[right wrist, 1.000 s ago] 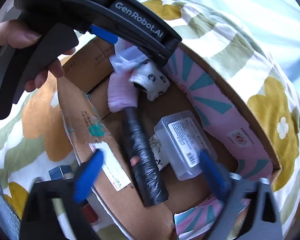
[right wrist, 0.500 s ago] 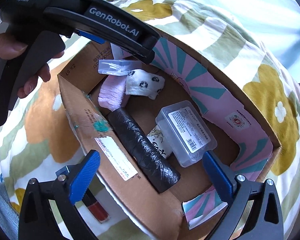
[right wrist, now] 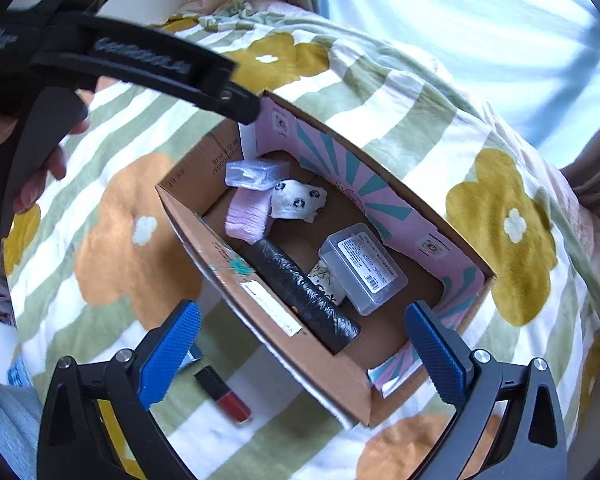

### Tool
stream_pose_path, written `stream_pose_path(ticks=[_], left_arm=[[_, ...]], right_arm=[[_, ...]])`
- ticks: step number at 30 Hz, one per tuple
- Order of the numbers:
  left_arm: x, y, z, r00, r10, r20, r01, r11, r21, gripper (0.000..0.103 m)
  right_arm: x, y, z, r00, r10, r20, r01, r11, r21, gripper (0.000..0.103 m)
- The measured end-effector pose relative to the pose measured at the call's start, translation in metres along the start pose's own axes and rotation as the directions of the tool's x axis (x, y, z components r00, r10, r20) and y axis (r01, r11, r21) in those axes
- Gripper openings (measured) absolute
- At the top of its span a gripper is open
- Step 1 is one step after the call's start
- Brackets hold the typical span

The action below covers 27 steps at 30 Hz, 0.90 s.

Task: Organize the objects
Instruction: 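Withdraw both tools from the box toward the blue box and red tube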

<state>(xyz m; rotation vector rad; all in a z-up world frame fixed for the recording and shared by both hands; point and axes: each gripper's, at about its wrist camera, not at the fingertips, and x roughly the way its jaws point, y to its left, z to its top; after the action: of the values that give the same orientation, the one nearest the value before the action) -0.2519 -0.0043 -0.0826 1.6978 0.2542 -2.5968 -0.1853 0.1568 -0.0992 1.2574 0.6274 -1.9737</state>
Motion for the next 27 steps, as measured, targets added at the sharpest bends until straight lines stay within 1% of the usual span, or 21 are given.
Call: stream_pose_path(ticks=[4,8,10,11,16,19,21,25,27], left_arm=[[-0.038,0.009,-0.012,0.999,0.005,0.033,-0.005,1.0,0.007,0.103],[-0.071,0.017,-0.03,0.998,0.008,0.059,-0.009,1.0,0.013,0.103],[-0.085,0.021,-0.041,0.998,0.012,0.062,-0.013,1.0,0.015,0.103],[-0.092,0.022,-0.047,0.998,0.016,0.066,-0.018,1.0,0.02,0.103],[-0.122,0.026,-0.08,0.996,0.018,0.089,-0.022,0.999,0.046,0.103],[-0.136,0.029,-0.098,0.995,0.006,0.095,-0.011,0.998,0.057,0.103],[-0.143,0.03,-0.112,0.995,0.01,0.1,-0.016,0.998,0.06,0.103],[-0.155,0.031,-0.141,0.994,0.002,0.114,-0.009,0.998,0.063,0.103],[-0.158,0.03,-0.154,0.993,-0.011,0.114,0.002,0.997,0.076,0.103]], right_arm=[[-0.03,0.009,-0.003,0.999,-0.032,0.028,0.03,0.995,0.09,0.102],[-0.062,0.016,-0.013,0.995,-0.076,0.062,0.062,0.976,0.209,0.102],[-0.075,0.019,-0.019,0.993,-0.101,0.067,0.079,0.959,0.272,0.102],[-0.083,0.021,-0.023,0.991,-0.106,0.077,0.077,0.947,0.313,0.102],[-0.114,0.031,-0.04,0.985,-0.143,0.096,0.086,0.89,0.447,0.102],[-0.129,0.043,-0.052,0.979,-0.173,0.109,0.098,0.866,0.491,0.102],[-0.135,0.051,-0.059,0.976,-0.192,0.107,0.112,0.853,0.51,0.102],[-0.145,0.064,-0.076,0.974,-0.196,0.117,0.098,0.821,0.562,0.102],[-0.15,0.071,-0.083,0.971,-0.202,0.126,0.095,0.814,0.572,0.102]])
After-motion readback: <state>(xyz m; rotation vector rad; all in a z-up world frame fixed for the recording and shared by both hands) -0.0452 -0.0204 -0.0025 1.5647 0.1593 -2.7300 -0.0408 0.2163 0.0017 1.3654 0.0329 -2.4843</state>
